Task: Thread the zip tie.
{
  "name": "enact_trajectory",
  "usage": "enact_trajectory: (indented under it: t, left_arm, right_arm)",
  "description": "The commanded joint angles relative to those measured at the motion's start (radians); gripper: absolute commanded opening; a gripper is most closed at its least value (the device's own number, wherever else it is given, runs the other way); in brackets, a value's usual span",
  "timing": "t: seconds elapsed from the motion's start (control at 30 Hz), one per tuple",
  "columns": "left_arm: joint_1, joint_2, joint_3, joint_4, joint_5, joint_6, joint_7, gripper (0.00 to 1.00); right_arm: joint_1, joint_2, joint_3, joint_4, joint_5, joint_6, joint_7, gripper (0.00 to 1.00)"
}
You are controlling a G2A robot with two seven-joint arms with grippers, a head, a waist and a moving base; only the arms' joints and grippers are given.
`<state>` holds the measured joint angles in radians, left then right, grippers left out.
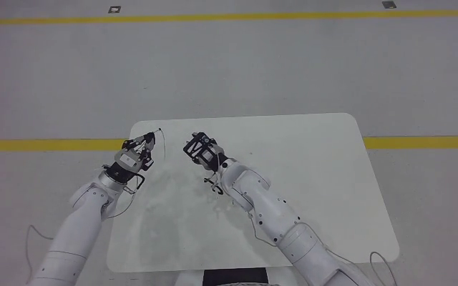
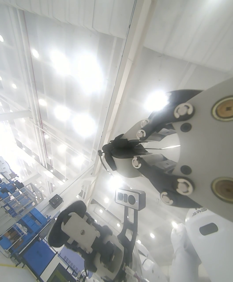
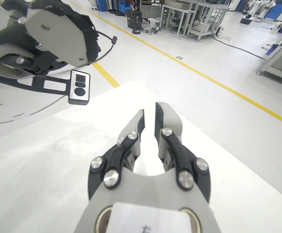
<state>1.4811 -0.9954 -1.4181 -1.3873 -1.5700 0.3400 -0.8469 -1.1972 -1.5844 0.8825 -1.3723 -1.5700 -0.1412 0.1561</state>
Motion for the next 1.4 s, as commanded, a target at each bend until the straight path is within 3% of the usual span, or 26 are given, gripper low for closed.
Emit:
enact_trajectory:
  t: [0.0, 0.2, 0.53, 0.67, 0.8, 1.1, 1.37]
  left_arm:
    - [0.000, 0.000, 0.000, 0.000, 0.000, 0.000, 0.000, 0.00]
    - [0.000, 0.000, 0.000, 0.000, 0.000, 0.000, 0.000, 0.00]
    - [0.000, -0.001, 0.001, -0.001, 0.000, -0.001, 0.002, 0.00]
    - [0.009, -0.015, 0.006, -0.031, 0.000, 0.000, -0.100, 0.00]
    - [-0.007, -0.016, 0.033, -0.026, 0.000, 0.000, -0.205, 0.00]
    - [-0.068, 0.024, 0.122, -0.014, 0.000, 0.000, -0.311, 0.00]
    - [-0.100, 0.029, 0.162, 0.009, 0.000, 0.000, -0.354, 0.00]
  right_arm:
    - [-0.005, 0.004, 0.009, -0.010, 0.000, 0.007, 0.005, 1.00]
    - [-0.041, 0.021, 0.058, -0.058, 0.005, 0.018, 0.016, 1.00]
    - [-0.041, 0.021, 0.058, -0.058, 0.005, 0.018, 0.016, 1.00]
    - [-0.065, 0.025, 0.093, -0.073, 0.071, 0.022, -0.001, 1.00]
    - [-0.086, 0.036, 0.147, -0.098, 0.113, 0.012, 0.000, 1.00]
    - [-0.132, 0.054, 0.238, -0.171, 0.170, 0.038, 0.005, 1.00]
    - [-0.141, 0.061, 0.272, -0.199, 0.175, 0.042, 0.009, 1.00]
